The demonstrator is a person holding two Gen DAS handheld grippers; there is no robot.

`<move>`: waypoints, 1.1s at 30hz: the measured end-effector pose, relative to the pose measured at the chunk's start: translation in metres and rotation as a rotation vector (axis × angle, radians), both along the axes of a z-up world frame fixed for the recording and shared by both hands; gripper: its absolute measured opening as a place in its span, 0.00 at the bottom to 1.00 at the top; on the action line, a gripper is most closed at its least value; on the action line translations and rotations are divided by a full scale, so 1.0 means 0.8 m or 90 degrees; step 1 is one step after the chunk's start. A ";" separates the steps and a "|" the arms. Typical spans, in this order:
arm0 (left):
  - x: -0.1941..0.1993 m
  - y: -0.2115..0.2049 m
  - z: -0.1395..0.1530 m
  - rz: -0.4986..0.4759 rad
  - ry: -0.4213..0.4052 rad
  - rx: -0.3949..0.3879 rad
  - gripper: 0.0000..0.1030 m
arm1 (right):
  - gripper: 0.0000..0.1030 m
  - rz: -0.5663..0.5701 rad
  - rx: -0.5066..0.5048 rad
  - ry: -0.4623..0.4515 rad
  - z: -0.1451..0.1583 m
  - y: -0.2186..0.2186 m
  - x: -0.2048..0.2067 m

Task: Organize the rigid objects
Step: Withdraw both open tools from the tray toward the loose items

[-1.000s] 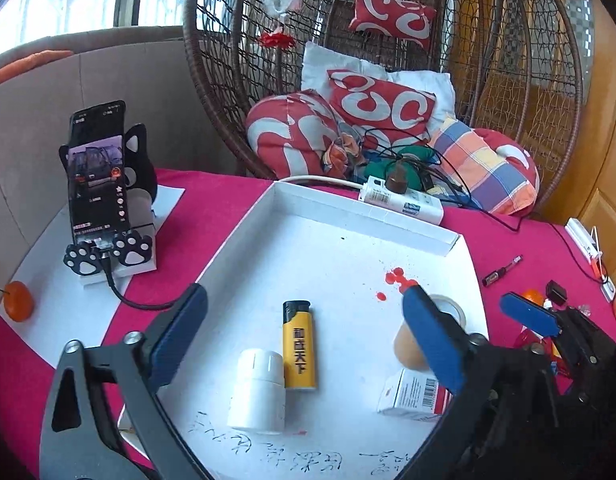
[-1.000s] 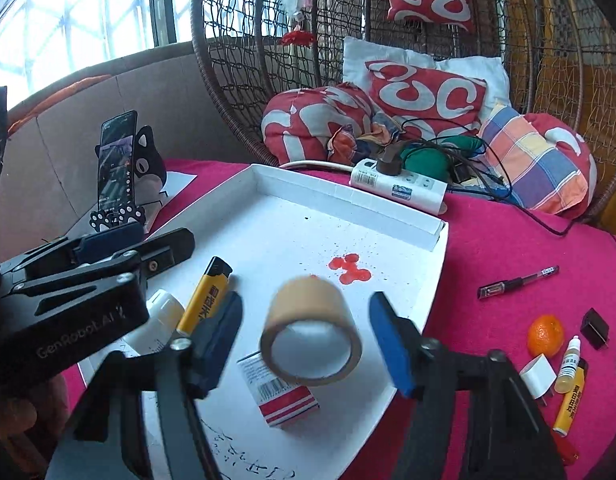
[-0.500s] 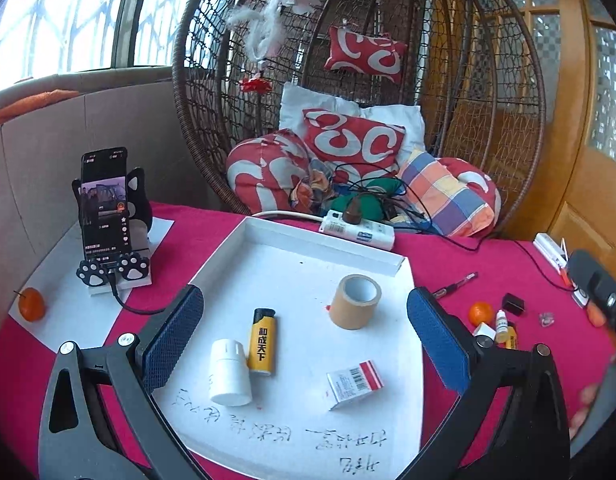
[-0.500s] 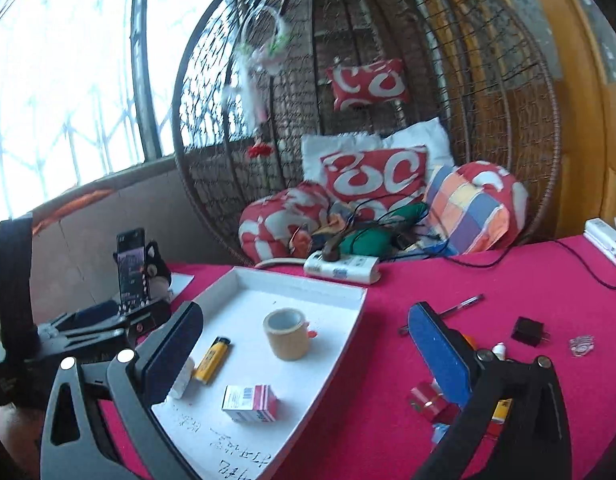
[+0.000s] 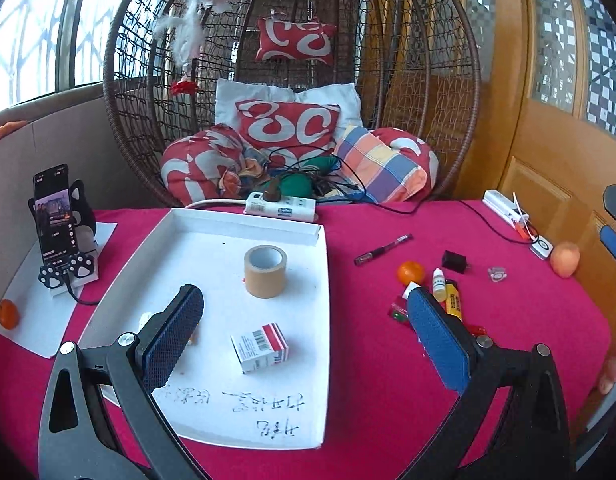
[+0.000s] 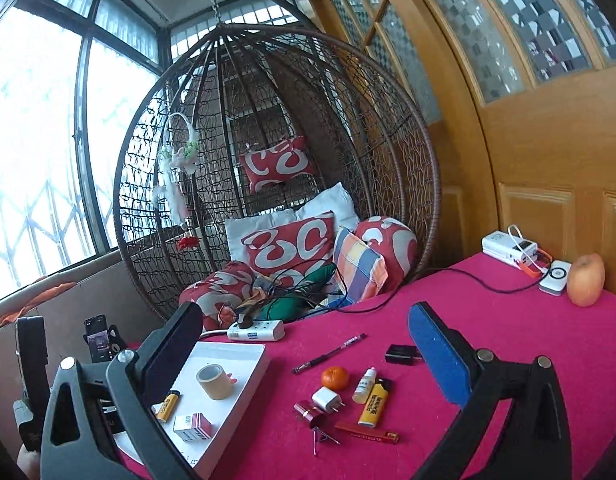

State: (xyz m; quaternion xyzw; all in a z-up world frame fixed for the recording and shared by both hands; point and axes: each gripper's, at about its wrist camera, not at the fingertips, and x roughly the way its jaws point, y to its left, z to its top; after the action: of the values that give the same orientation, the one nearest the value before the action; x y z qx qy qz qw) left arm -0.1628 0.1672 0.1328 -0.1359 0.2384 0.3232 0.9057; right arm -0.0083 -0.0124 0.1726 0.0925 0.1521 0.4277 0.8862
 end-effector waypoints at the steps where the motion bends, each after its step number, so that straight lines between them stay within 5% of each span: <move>1: 0.002 -0.006 0.000 -0.007 0.003 0.000 1.00 | 1.00 -0.005 -0.001 0.005 -0.001 -0.005 0.001; 14: -0.007 -0.060 0.023 -0.057 -0.017 0.013 1.00 | 1.00 -0.064 0.076 -0.034 0.019 -0.080 -0.021; 33: -0.004 -0.064 0.008 -0.059 0.003 -0.004 1.00 | 1.00 -0.058 0.083 -0.023 0.008 -0.084 -0.018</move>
State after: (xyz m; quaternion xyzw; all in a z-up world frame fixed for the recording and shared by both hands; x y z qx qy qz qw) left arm -0.1659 0.1161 0.1389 -0.1270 0.2477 0.2806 0.9186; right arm -0.0225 -0.0798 0.1792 0.1487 0.1037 0.3975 0.8995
